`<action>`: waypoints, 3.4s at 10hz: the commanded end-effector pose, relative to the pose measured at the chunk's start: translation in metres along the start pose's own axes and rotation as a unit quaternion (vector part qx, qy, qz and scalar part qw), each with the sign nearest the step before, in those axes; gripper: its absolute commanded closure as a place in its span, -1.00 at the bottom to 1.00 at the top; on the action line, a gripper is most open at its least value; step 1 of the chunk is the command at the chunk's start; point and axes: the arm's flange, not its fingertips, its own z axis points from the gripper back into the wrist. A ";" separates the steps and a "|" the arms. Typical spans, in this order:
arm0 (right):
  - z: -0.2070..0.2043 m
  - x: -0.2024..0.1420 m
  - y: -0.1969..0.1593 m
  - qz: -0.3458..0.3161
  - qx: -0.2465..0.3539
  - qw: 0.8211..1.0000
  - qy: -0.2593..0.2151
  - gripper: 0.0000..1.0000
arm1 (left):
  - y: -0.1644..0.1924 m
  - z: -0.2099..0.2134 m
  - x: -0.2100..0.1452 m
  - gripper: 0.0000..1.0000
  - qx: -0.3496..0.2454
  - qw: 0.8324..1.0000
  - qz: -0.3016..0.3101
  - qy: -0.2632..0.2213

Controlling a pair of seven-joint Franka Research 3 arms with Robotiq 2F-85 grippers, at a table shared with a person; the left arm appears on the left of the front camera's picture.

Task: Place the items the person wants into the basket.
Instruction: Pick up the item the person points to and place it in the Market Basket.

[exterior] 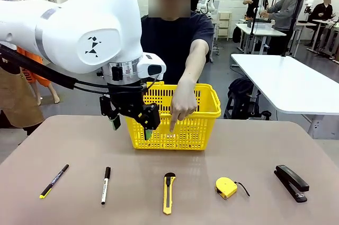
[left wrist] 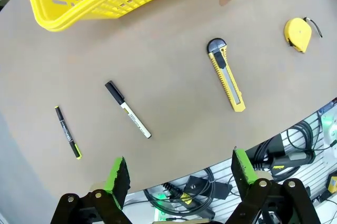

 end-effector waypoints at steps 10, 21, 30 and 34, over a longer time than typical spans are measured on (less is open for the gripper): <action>-0.005 0.001 -0.001 0.002 0.003 1.000 -0.009 -1.00 | -0.058 -0.039 -0.007 -1.00 0.012 0.999 -0.013 -0.033; -0.005 0.001 -0.001 0.002 0.003 1.000 -0.009 -1.00 | -0.105 -0.167 0.007 -1.00 0.020 0.994 0.107 0.008; -0.005 0.001 -0.001 0.002 0.003 1.000 -0.009 -1.00 | -0.112 -0.204 0.003 -1.00 0.013 0.991 0.131 -0.002; -0.005 0.001 -0.001 0.002 0.003 1.000 -0.009 -1.00 | -0.104 -0.210 0.002 -1.00 0.003 0.990 0.143 0.006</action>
